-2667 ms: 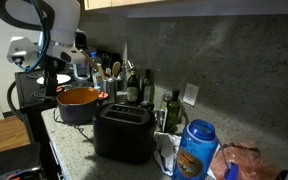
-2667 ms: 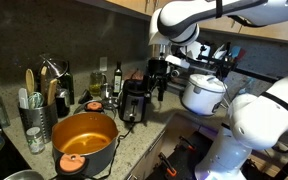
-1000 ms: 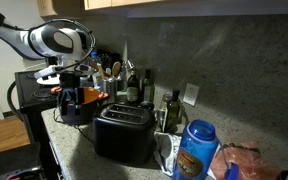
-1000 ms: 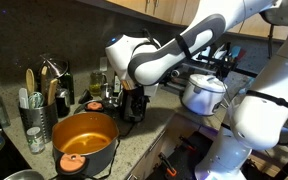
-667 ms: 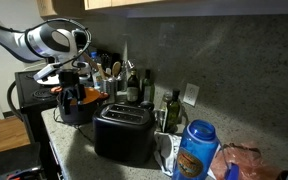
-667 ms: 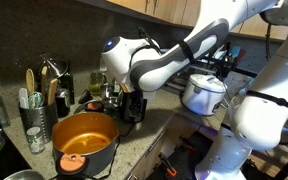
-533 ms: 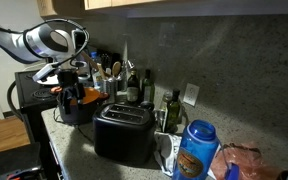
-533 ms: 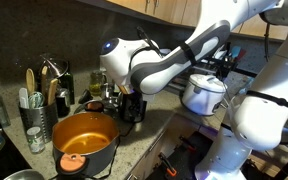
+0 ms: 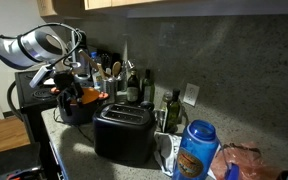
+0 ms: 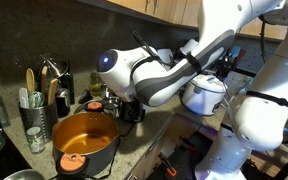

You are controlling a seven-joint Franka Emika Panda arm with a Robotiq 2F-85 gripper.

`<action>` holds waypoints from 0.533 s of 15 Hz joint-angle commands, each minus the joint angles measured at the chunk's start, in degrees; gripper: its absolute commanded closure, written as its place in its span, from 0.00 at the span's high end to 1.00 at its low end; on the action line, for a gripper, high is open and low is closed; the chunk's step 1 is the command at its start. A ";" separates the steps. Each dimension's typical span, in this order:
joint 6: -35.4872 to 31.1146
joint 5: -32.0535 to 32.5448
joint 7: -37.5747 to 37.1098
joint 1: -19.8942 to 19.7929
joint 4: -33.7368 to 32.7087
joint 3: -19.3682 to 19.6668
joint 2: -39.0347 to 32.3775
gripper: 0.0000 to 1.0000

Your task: Pull the toaster lever up

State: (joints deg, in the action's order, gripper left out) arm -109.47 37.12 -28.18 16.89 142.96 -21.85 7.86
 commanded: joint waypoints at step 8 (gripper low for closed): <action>0.39 14.05 -11.25 0.86 0.53 0.27 -4.70 1.00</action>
State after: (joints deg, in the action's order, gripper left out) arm -109.47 48.44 -36.78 17.11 143.59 -21.93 4.42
